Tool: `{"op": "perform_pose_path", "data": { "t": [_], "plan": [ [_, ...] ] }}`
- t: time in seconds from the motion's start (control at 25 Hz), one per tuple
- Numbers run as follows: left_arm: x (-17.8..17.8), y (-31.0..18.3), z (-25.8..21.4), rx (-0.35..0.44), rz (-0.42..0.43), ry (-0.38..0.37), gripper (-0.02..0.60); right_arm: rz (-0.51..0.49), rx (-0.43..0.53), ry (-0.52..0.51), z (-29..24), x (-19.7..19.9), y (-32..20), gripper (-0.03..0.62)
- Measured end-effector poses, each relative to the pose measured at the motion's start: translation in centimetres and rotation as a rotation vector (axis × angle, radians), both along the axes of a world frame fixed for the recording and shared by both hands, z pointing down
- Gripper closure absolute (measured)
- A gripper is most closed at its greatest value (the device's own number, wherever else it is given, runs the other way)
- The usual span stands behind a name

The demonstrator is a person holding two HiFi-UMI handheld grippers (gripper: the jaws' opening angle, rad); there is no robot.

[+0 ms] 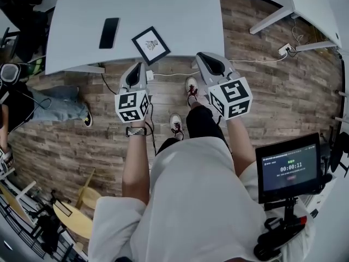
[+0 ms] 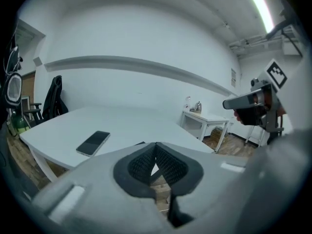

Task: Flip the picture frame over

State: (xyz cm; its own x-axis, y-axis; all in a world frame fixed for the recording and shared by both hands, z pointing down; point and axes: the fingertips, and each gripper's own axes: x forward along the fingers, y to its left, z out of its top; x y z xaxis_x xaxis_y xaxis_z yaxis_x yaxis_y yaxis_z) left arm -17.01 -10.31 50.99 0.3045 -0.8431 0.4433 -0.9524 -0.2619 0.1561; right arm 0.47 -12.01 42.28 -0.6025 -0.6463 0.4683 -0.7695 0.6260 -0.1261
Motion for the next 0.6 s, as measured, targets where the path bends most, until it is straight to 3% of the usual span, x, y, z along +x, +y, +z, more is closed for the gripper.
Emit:
{"op": "perform_pose_path", "data": {
  "t": [0.36,0.6],
  "plan": [
    [1.4,-0.9,-6.2,0.094,0.041,-0.066,0.578,0.013,0.065,-0.009,-3.5,0.5,-1.5,0.592],
    [1.2,0.1,-13.4,0.199,0.053,-0.130,0.578,0.000,0.143,-0.021,-8.7,0.3,-0.2,0.591]
  ]
}}
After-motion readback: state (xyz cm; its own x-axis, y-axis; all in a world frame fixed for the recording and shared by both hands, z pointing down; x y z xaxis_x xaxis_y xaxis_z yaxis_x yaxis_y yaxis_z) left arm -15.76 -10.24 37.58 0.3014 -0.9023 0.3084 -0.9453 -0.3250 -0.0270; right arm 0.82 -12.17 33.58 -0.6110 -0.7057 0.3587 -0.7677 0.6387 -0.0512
